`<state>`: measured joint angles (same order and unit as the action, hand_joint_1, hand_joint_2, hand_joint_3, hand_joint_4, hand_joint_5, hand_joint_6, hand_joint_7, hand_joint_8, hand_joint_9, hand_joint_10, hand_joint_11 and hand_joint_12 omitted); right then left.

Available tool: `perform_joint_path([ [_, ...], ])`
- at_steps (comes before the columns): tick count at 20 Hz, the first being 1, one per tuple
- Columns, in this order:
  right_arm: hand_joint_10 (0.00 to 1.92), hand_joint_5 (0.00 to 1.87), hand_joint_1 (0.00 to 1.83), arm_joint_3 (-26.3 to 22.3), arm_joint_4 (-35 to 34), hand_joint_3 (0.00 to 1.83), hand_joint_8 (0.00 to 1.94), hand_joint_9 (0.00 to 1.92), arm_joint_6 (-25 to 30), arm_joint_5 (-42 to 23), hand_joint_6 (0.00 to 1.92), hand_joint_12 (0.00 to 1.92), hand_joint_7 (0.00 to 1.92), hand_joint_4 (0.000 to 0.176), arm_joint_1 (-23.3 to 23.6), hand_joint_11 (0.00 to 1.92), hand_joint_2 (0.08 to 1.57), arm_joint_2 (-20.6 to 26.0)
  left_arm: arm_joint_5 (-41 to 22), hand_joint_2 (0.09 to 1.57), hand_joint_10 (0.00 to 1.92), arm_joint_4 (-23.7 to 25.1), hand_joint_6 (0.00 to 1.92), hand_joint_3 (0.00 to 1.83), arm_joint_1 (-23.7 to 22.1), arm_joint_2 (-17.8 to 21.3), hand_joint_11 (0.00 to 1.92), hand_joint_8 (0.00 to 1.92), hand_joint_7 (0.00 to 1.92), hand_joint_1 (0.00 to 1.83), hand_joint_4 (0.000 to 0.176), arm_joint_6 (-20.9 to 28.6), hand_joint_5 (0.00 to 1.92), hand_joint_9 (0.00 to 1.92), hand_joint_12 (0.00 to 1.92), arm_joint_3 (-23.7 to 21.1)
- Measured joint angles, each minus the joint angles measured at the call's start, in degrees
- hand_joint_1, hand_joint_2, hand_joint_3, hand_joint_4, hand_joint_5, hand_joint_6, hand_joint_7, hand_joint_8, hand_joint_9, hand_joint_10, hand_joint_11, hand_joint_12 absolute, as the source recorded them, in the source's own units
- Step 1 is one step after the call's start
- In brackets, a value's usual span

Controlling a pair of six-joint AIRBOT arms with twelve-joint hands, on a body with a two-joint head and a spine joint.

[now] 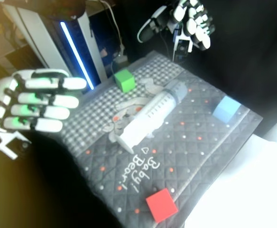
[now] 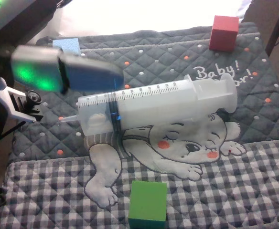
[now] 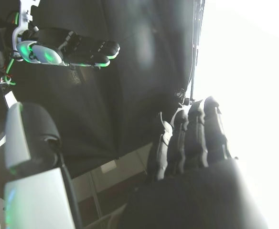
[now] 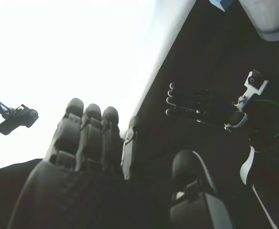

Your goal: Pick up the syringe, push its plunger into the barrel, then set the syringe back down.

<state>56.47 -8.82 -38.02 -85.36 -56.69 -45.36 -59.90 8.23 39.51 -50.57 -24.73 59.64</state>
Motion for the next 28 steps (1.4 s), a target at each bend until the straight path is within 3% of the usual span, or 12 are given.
perform_joint_path([
  [2,0.00,0.06,0.50,0.00,0.04,0.00,0.00,0.00,0.00,-0.04,0.01,0.00,0.00,0.120,0.00,0.00,0.66,-0.02,0.04,0.76,0.00,0.17,0.00,0.00,0.00,-0.35,0.00,0.00,0.01,0.57,0.020,-0.07,0.03,0.00,0.02,0.57],
  [4,0.00,0.08,0.58,0.00,-0.11,0.00,0.01,0.00,0.00,-0.02,0.01,0.00,0.01,0.079,0.00,0.00,0.66,-0.07,0.70,0.76,0.00,0.44,0.00,0.00,-0.22,-0.39,0.00,0.00,0.00,0.55,0.016,-0.11,0.01,0.00,0.01,0.79],
  [5,0.00,0.06,0.56,0.00,-0.13,0.00,0.00,0.00,0.02,-0.04,0.01,0.00,0.00,0.116,0.00,0.00,0.64,-0.13,1.07,0.75,0.00,0.96,0.00,0.00,-0.61,-0.52,0.00,0.00,0.00,0.52,0.019,-0.13,0.01,0.00,0.01,1.05],
  [6,0.00,0.06,0.64,0.00,0.04,0.00,0.00,0.00,0.00,0.04,0.00,0.00,0.01,0.102,0.00,0.00,0.61,-0.13,1.46,0.75,0.00,0.90,0.00,0.00,-0.90,-0.63,0.00,0.00,0.00,0.47,0.039,-0.11,0.00,0.00,0.01,1.07],
  [9,0.00,0.04,0.64,0.00,-0.09,0.00,0.01,0.00,0.00,0.04,0.00,0.00,0.02,0.086,0.00,0.00,0.57,-0.37,5.16,0.76,0.00,6.36,0.00,0.00,-2.86,-1.44,0.00,0.00,0.00,0.45,0.000,0.00,0.00,0.00,0.00,3.72],
  [15,0.00,0.05,0.53,0.02,-0.07,0.00,0.01,0.01,0.00,0.02,0.01,0.02,0.03,0.118,0.00,0.04,0.63,-0.59,18.03,0.79,0.00,19.39,0.00,0.01,-9.42,-1.88,0.00,0.01,0.02,0.61,0.000,0.11,0.00,0.00,0.00,5.90],
  [18,0.00,0.01,0.51,0.20,-0.13,0.01,0.00,0.00,0.00,-0.13,0.00,0.01,0.00,0.100,0.00,0.02,0.66,-0.92,23.37,0.79,0.00,27.78,0.00,0.01,-12.66,-3.61,0.05,0.00,0.00,0.54,0.000,0.07,0.00,0.00,0.02,7.74],
  [19,0.00,0.00,0.53,0.22,-0.07,0.00,0.00,0.00,0.00,0.07,0.00,0.01,0.00,0.102,0.00,0.02,0.64,-0.96,24.74,0.81,0.00,30.58,0.00,0.01,-13.35,-3.87,0.01,0.00,0.00,0.55,0.033,0.02,0.00,0.00,0.00,7.74],
  [20,0.00,0.01,0.56,0.22,-0.09,0.00,0.00,0.00,0.00,0.26,0.00,0.00,0.00,0.104,0.00,0.00,0.62,-0.98,25.81,0.82,0.00,33.27,0.00,0.01,-13.84,-4.17,0.00,0.00,0.00,0.51,0.013,0.11,0.00,0.00,0.00,7.74],
  [23,0.00,0.00,0.55,0.31,-0.20,0.00,0.00,0.00,0.00,0.02,0.00,0.00,0.00,0.076,0.02,0.00,0.64,-1.05,28.13,0.78,0.00,39.23,0.00,0.00,-15.54,-4.92,0.00,0.00,0.00,0.42,0.045,0.22,0.00,0.00,0.00,8.00],
  [24,0.00,0.00,0.52,0.31,-0.26,0.00,0.00,0.00,0.00,-0.09,0.00,0.00,0.00,0.107,0.02,0.00,0.63,-1.40,28.81,0.78,0.00,40.22,0.00,0.00,-15.89,-5.03,0.00,0.00,0.00,0.43,0.008,0.17,0.00,0.00,0.00,8.22],
  [28,0.00,0.01,0.55,0.35,-0.15,0.00,0.00,0.00,0.00,0.07,0.00,0.00,0.00,0.134,0.11,0.01,0.63,-1.92,31.82,0.74,0.00,42.56,0.00,0.00,-16.11,-5.68,0.00,0.00,0.00,0.48,0.000,0.22,0.00,0.00,0.00,8.46],
])
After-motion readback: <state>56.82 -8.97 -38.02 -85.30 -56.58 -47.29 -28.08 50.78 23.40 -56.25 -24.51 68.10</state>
